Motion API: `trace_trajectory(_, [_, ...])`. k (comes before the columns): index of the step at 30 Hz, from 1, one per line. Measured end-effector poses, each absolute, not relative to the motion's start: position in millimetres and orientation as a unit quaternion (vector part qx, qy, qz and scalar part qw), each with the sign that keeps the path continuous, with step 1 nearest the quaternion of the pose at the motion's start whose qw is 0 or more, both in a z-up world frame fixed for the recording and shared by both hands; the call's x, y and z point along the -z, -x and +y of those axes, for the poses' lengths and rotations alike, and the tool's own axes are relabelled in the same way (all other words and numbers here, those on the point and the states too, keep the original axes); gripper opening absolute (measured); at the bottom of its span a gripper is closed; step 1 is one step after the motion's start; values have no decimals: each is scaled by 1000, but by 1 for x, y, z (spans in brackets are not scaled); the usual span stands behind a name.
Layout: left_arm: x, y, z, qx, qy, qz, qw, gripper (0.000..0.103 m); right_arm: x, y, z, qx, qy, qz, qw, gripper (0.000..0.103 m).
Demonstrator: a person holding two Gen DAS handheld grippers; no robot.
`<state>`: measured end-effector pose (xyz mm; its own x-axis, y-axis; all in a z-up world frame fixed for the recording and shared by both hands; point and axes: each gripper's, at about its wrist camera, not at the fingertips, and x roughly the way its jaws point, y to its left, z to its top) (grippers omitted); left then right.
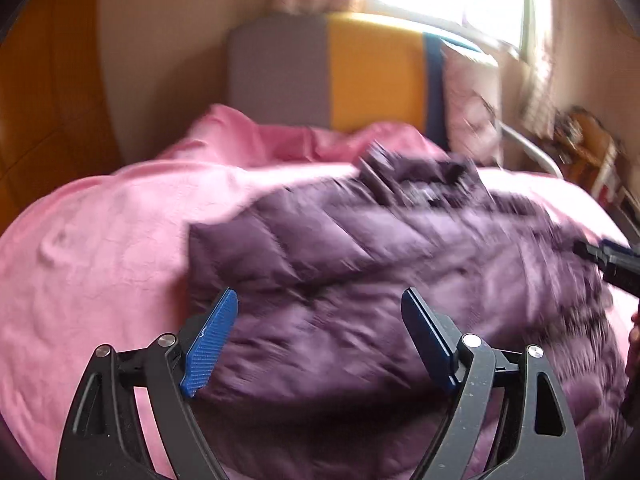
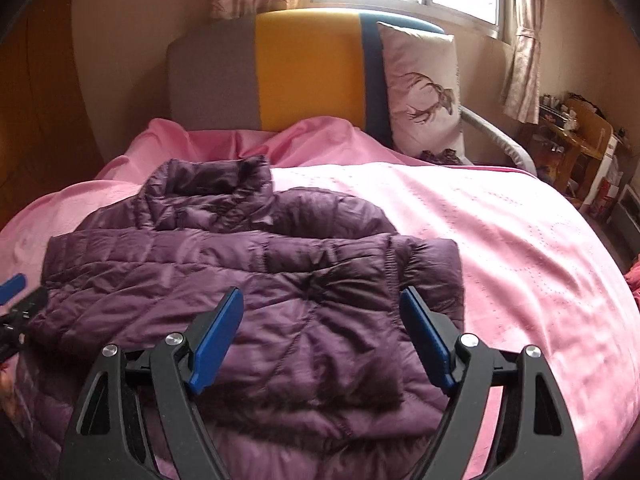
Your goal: Fold large clothes
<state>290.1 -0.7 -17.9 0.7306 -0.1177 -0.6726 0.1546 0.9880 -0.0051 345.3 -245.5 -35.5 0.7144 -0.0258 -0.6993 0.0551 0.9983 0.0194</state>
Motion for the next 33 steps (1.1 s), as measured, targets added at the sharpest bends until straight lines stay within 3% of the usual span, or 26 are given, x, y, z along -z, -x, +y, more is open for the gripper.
trace_trajectory(5, [58,-312,-3,68,-6,431,900,87,76,-364,-219,16,14,448,894,81])
trace_trajectory(12, [45,-297,5,57,6,423,904,90,69,-365,-220,25,18,451,892,86])
trace_trajectory(19, [27,-236,25,48,25,399,916,90,57,-307,-240,15,4,445,895,95])
trace_trajectory(33, [35,-149,54,50,10,396,917,90,65,-170,-309,11,-81,491,867,96])
